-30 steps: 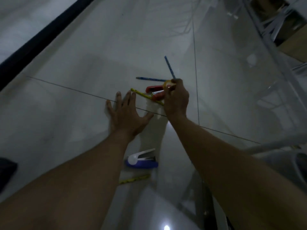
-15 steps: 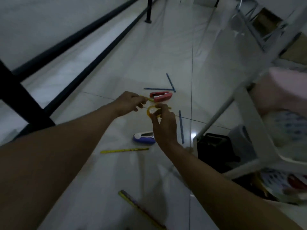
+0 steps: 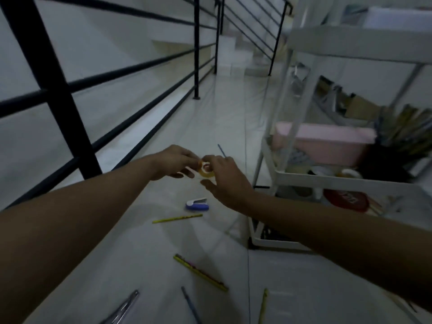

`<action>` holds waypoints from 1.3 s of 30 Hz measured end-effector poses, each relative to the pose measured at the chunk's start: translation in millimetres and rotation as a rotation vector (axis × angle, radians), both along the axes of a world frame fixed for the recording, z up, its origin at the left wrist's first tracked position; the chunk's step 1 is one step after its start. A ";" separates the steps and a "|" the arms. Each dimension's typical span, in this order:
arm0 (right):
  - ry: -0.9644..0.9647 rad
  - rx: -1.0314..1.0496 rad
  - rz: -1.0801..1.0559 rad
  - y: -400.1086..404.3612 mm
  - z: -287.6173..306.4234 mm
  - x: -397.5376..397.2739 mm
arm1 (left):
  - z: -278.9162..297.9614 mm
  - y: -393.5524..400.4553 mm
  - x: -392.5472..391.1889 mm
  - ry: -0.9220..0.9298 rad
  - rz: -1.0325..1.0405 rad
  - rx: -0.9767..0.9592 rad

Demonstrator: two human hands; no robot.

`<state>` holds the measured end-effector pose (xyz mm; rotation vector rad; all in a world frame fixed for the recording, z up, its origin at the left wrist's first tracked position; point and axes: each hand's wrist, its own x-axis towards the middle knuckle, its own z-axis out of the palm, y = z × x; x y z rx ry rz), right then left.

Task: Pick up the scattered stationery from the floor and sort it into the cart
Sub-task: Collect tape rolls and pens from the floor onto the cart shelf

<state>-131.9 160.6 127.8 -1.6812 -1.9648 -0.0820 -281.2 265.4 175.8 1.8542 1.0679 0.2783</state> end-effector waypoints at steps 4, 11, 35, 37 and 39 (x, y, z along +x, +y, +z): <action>-0.186 -0.083 0.025 -55.3 10.9 11.2 | 11.8 -46.1 11.7 0.086 -0.153 0.082; -0.232 0.048 -0.115 -122.7 47.0 53.7 | 44.2 -110.7 62.2 -0.043 -0.242 0.188; 0.137 -0.180 -0.584 -135.1 80.7 212.0 | -6.1 -157.1 167.2 0.346 -0.464 1.393; 0.193 -0.232 -0.566 -129.5 82.8 215.9 | -8.5 -157.2 165.6 0.330 -0.474 1.411; 0.221 -0.272 -0.536 -124.5 82.3 216.9 | -8.3 -155.1 163.4 0.306 -0.489 1.406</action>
